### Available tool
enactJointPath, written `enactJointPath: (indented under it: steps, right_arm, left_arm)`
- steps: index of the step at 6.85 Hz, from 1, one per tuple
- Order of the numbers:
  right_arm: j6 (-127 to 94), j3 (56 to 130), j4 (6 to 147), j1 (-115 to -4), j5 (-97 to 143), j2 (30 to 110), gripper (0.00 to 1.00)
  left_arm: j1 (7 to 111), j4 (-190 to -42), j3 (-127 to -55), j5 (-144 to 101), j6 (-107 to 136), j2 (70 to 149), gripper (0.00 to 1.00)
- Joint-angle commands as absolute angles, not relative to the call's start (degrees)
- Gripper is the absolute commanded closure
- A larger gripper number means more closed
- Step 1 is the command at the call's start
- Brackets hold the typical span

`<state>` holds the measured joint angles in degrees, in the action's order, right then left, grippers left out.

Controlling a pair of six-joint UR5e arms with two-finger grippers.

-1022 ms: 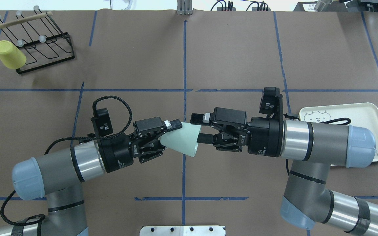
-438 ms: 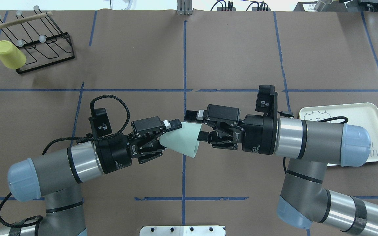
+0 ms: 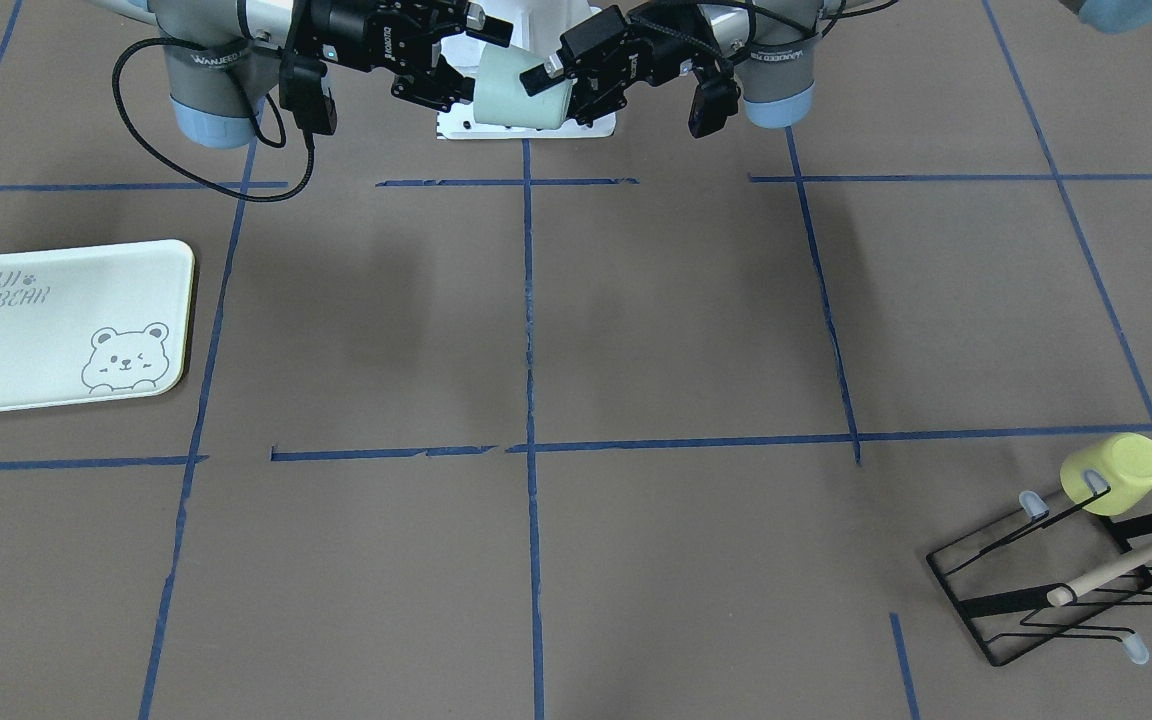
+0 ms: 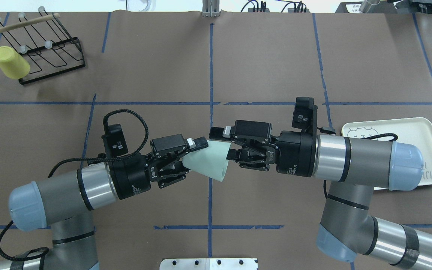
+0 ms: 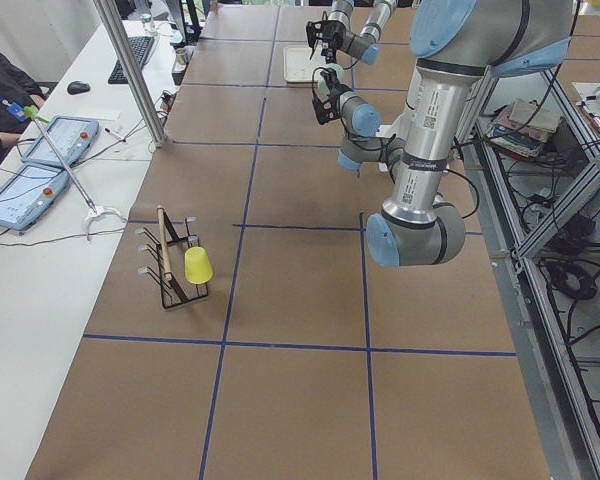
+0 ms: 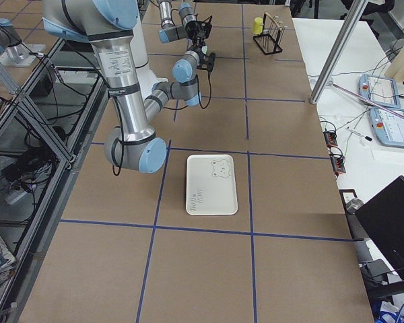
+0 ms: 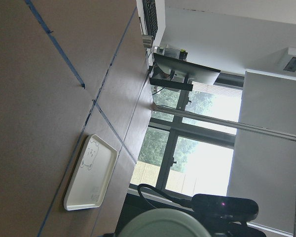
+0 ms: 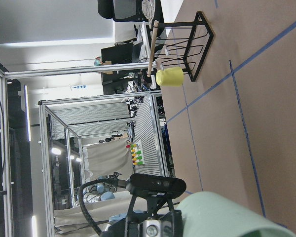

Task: Left arm grabs green cup and hands to right arm on tray

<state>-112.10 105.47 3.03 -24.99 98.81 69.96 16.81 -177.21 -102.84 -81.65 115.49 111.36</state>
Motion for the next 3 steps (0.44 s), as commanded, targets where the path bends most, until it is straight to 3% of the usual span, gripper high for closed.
enactJointPath:
  steps: [1,3]
  right_arm:
    - [-111.9,105.5,3.0,-25.0,98.9,70.0,0.63]
    - [-111.6,105.5,3.0,-24.9,98.9,70.0,0.68]
  left_arm:
    - [16.8,-177.3,-102.8,-81.7,115.5,111.4,0.55]
    - [16.8,-177.4,-102.8,-81.7,115.5,111.3,0.55]
